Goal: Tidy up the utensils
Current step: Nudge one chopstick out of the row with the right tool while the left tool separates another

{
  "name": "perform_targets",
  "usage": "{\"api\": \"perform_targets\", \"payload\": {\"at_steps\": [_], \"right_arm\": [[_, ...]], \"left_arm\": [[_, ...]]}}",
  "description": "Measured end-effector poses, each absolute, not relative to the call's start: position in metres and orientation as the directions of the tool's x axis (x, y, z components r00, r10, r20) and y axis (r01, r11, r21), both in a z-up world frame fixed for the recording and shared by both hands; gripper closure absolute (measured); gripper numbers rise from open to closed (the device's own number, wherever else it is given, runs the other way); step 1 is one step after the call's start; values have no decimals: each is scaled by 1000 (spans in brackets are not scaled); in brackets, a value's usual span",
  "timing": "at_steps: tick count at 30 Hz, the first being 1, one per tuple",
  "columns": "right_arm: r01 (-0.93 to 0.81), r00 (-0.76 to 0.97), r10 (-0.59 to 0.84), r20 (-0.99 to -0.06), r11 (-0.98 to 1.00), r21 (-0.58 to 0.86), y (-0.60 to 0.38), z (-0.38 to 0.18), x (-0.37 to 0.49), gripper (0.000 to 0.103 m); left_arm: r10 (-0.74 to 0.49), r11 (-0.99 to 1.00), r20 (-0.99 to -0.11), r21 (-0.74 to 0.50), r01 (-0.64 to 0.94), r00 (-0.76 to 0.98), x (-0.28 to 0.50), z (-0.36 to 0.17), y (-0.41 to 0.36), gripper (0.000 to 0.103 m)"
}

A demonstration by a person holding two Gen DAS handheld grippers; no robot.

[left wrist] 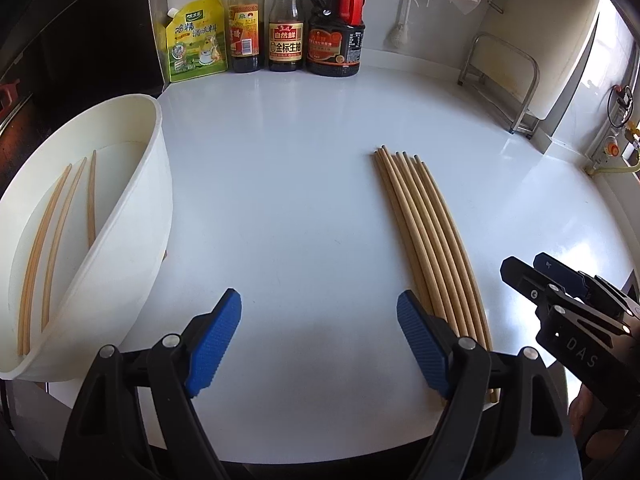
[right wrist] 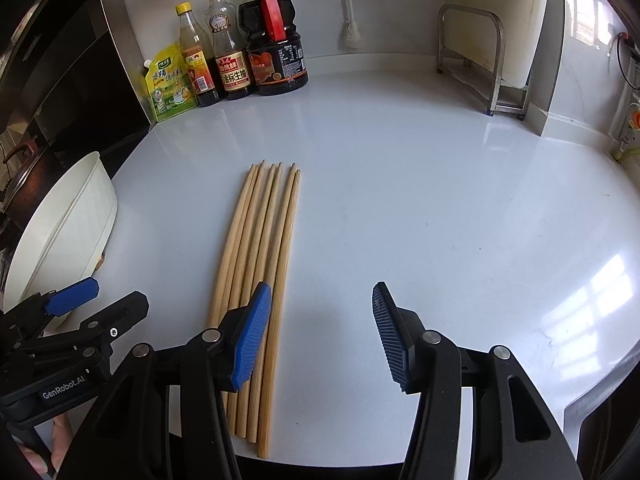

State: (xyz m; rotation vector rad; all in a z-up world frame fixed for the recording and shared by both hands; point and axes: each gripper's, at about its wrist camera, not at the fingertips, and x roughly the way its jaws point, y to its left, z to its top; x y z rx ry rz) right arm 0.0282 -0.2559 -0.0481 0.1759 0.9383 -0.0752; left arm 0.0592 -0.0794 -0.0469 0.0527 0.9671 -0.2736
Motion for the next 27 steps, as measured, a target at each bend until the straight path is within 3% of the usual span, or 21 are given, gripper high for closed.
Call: {"api": "perform_targets", "payload": {"at_steps": [20, 27], "right_arm": [[116, 542, -49, -839, 993, 18, -248, -69, 38, 52], [137, 549, -29, -835, 989, 55, -261, -67, 34, 52]], "left_arm": [[-229, 960, -822, -101, 263, 521, 67, -52, -95, 24], [-239, 955, -821, -100, 281, 518, 70, -55, -107, 24]]}}
